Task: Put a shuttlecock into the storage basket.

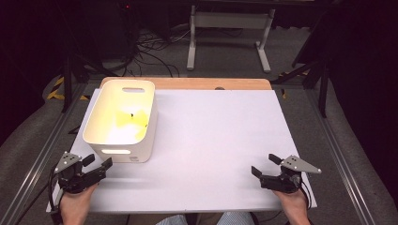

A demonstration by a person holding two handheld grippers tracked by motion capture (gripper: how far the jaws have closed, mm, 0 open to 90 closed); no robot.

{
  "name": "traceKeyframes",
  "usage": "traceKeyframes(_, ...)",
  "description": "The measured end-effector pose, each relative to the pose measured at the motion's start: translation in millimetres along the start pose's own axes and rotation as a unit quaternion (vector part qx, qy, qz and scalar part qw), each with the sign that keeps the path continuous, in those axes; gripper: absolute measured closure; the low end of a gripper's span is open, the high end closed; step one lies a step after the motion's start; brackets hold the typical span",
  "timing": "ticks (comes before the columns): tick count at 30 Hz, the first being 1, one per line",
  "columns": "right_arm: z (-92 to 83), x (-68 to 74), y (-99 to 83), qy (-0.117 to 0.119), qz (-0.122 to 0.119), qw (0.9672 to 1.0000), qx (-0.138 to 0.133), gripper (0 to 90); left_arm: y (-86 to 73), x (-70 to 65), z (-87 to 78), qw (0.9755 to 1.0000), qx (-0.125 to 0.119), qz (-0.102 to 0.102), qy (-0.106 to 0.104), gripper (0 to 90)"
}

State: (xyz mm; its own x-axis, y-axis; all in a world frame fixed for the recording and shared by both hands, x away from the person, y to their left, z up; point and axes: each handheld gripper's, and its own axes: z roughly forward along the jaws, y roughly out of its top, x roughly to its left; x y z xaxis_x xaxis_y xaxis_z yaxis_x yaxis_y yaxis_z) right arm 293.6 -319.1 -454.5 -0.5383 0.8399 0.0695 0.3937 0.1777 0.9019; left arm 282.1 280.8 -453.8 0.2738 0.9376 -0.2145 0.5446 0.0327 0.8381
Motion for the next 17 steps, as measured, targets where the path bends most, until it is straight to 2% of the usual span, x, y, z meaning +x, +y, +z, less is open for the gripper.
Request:
traceKeyframes(7,0.0,-1.2,0.0,-0.002,0.002,1.0000,-0.001,11.6,-0.6,2.2,0.7,1.0000,0.000,-0.006,-0.003,27.6)
traceKeyframes(17,-0.1,-1.9,0.3,-0.003,0.003,1.0000,-0.003,11.6,-0.4,1.4,-0.3,1.0000,-0.006,-0.003,-0.002,27.6)
